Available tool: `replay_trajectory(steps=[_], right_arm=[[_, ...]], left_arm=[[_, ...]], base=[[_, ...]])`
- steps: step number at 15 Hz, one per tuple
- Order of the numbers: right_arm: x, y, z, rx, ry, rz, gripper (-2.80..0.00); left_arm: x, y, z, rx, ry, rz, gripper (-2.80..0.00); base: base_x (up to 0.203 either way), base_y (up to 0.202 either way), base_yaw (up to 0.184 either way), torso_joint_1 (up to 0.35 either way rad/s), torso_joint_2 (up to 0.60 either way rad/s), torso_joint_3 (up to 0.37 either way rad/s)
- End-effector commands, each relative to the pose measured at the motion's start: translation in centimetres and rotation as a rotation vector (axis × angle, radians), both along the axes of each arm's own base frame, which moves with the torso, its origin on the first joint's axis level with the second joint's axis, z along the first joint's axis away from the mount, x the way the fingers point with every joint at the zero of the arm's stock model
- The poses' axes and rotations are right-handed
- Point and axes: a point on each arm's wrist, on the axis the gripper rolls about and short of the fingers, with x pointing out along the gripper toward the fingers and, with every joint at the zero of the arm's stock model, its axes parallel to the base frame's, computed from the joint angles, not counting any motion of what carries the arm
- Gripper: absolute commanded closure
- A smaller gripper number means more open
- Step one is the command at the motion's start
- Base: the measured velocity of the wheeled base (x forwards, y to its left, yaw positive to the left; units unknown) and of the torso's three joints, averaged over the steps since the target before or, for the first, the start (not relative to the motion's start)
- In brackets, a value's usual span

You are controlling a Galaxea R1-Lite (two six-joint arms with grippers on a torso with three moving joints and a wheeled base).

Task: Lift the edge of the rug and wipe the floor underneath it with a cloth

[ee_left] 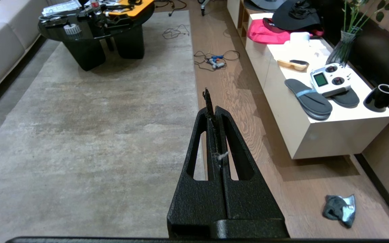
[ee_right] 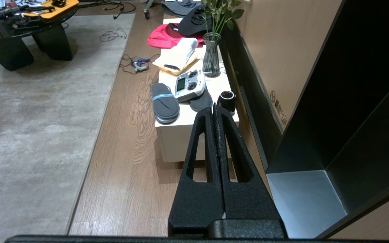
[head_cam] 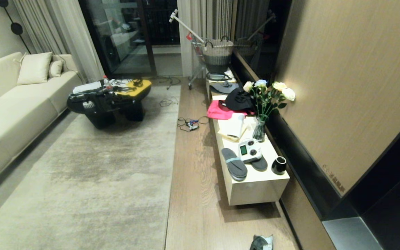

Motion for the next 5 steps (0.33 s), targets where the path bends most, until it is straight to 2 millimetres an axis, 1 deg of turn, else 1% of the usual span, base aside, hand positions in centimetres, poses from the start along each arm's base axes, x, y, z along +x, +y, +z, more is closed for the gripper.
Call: replay_trajectory(steps=[1, 5], right_arm=[[0.01, 0.0, 0.0, 0.0, 0.002, 0.001, 0.0], [0.01, 0.0, 0.0, 0.003, 0.002, -0.001, 0.0]], left_arm=[[0.01, 0.0, 0.02, 0.0, 0.0, 0.0, 0.0], [0.01, 0.0, 0.0, 0.0, 0.002, 0.0, 0.0]], base=[[0.0, 0.0, 0.0, 0.0, 0.0, 0.0], [0.0, 0.0, 0.0, 0.0, 0.0, 0.0]])
